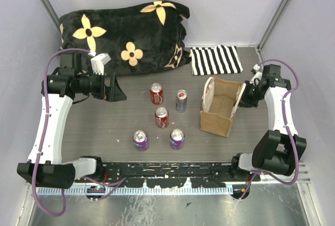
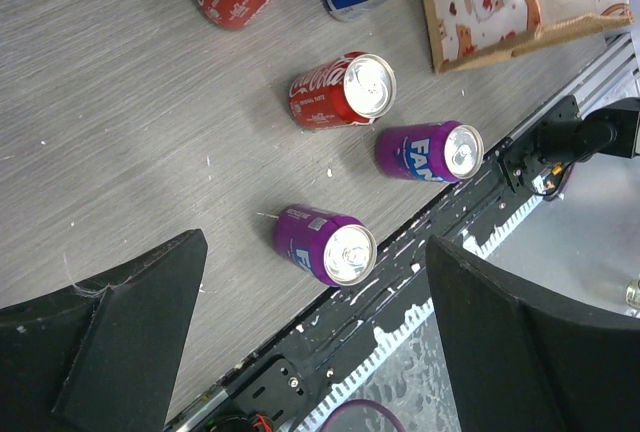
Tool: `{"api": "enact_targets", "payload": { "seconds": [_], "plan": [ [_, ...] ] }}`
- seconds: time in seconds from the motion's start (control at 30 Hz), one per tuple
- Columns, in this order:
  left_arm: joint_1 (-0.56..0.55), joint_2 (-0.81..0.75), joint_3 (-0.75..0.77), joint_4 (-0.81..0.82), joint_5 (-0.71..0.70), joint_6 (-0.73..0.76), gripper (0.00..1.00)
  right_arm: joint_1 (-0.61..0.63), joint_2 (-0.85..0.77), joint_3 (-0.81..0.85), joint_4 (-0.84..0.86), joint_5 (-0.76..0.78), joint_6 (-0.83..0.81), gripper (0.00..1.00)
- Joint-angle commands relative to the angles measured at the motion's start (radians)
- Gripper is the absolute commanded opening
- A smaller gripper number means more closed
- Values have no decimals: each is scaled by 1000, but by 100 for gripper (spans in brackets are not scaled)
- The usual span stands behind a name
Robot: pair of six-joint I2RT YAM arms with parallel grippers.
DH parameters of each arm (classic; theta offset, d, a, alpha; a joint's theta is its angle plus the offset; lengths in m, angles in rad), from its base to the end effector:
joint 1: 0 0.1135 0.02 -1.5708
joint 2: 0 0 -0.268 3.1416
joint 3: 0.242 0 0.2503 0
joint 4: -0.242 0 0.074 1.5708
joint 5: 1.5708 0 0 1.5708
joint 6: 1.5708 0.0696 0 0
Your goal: Place the beverage into the canvas bag
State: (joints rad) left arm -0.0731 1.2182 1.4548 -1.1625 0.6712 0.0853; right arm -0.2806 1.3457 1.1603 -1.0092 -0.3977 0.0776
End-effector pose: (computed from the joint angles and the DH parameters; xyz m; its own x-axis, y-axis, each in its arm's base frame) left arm 0.2231 -0.0597 0.3776 -0.7575 0.1224 -0.6413 0.4964 0.7460 -0.4440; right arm 0.2581 -0.0463 0.2604 -0.8818 0.3285 -0.3384 0.1875 0.9025 0.3876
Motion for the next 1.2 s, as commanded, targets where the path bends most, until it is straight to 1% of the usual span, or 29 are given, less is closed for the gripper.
{"api": "enact_targets", "payload": {
  "seconds": [0.0,0.13,0.27,0.4,0.53,0.73,1.0,1.17],
  "plan": [
    [-3,-35,-17,-26,25,21,98,57,-18,-21,2,-150,-84,1],
    [-2,-45,-26,-35,25,26,98,120,13,-11,4,-177,-103,1],
    [-2,-53,-34,-39,26,32,98,174,50,18,3,-153,-122,1],
    [-1,-55,-37,-39,25,33,98,178,70,28,5,-108,-137,1],
    [-2,-55,-46,-37,28,33,98,179,88,29,13,-98,-150,1],
    [-2,-52,-60,-27,26,23,98,196,93,26,49,-90,-110,1],
    [-5,-48,-76,-7,25,4,98,211,29,-31,116,-41,7,1],
    [-9,-49,-83,-6,25,6,98,222,0,-65,135,-57,35,1]
  ]
}}
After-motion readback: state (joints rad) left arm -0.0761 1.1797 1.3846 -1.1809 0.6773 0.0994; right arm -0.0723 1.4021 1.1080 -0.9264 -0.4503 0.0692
